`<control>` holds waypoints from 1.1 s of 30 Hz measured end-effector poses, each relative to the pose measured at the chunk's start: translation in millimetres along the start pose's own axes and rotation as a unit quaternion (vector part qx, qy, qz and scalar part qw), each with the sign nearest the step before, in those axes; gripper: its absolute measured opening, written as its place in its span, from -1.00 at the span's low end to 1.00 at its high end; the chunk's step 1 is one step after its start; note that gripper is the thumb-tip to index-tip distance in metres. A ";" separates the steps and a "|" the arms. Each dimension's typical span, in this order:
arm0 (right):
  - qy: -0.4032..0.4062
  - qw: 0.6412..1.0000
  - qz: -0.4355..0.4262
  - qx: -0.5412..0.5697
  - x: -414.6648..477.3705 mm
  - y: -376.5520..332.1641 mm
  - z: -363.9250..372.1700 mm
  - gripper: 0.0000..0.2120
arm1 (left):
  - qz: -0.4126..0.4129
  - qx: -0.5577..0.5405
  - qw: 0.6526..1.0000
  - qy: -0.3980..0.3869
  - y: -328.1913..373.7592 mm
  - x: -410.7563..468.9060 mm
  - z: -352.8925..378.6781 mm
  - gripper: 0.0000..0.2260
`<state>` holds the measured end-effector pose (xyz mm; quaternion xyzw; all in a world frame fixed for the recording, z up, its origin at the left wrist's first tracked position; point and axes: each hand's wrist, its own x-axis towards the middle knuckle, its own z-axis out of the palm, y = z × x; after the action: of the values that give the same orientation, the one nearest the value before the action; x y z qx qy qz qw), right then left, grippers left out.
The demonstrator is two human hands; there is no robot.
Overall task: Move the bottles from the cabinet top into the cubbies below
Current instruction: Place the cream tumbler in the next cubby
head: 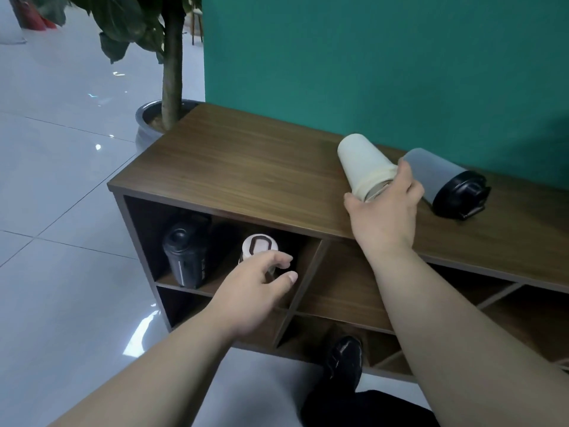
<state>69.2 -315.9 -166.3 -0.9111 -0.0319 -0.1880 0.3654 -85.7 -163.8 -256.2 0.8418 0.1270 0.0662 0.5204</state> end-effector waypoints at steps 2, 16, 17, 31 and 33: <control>0.009 1.000 0.004 -0.001 -0.6 3.3 -1.1 -0.05 | -0.002 0.011 1.000 -0.009 -0.7 3.1 3.8 -0.78; -0.210 0.904 -0.021 0.372 -69.4 99.8 -127.9 -0.01 | -0.021 -0.141 0.987 -0.068 23.6 -17.8 44.6 -0.05; -0.236 0.906 -0.023 0.351 -69.4 108.7 -133.6 0.00 | -0.026 -0.126 0.988 -0.091 24.1 -19.5 51.6 -0.03; -0.341 0.914 0.097 0.197 -75.2 157.7 -48.4 0.22 | -0.073 0.136 0.976 -0.151 -57.9 35.4 185.1 -0.29; -0.327 0.913 0.112 0.218 -69.4 160.2 -33.7 0.16 | -0.093 0.105 0.982 -0.128 -46.6 42.8 186.6 -0.43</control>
<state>25.4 -450.4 -274.1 -0.8171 -0.0876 0.1741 0.5425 -6.0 -292.2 -382.6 0.8780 0.1433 -0.1046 0.4445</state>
